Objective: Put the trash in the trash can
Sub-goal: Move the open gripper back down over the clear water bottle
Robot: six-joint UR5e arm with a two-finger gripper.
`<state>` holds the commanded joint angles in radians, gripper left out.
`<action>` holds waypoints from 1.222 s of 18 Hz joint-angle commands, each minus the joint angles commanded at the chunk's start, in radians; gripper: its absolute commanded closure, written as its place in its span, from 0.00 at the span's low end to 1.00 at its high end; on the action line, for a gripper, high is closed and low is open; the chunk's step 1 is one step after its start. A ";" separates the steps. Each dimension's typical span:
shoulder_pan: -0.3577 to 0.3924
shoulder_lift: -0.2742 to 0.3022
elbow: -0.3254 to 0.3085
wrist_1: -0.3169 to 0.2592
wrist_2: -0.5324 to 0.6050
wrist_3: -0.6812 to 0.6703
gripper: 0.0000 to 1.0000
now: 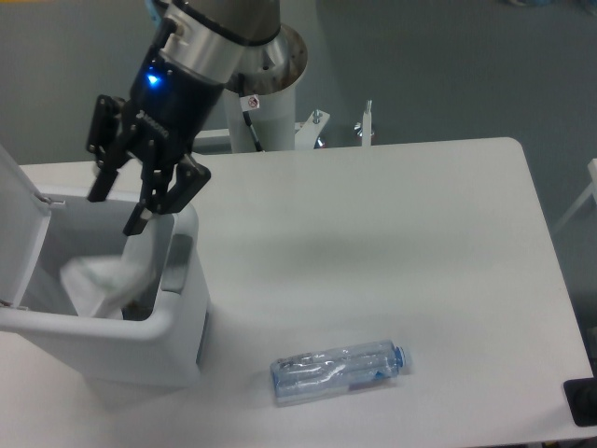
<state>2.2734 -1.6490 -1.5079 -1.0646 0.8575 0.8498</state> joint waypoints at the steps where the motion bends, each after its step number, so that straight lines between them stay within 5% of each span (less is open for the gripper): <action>1: 0.000 -0.005 0.003 0.002 0.000 0.002 0.00; 7: 0.107 -0.129 0.056 0.189 0.003 0.023 0.00; 11: 0.181 -0.237 0.109 0.184 0.101 0.204 0.00; 14: 0.183 -0.305 0.115 0.175 0.260 0.281 0.00; 22: 0.149 -0.463 0.092 0.143 0.448 0.385 0.00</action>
<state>2.4223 -2.1121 -1.4158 -0.9219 1.3051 1.2348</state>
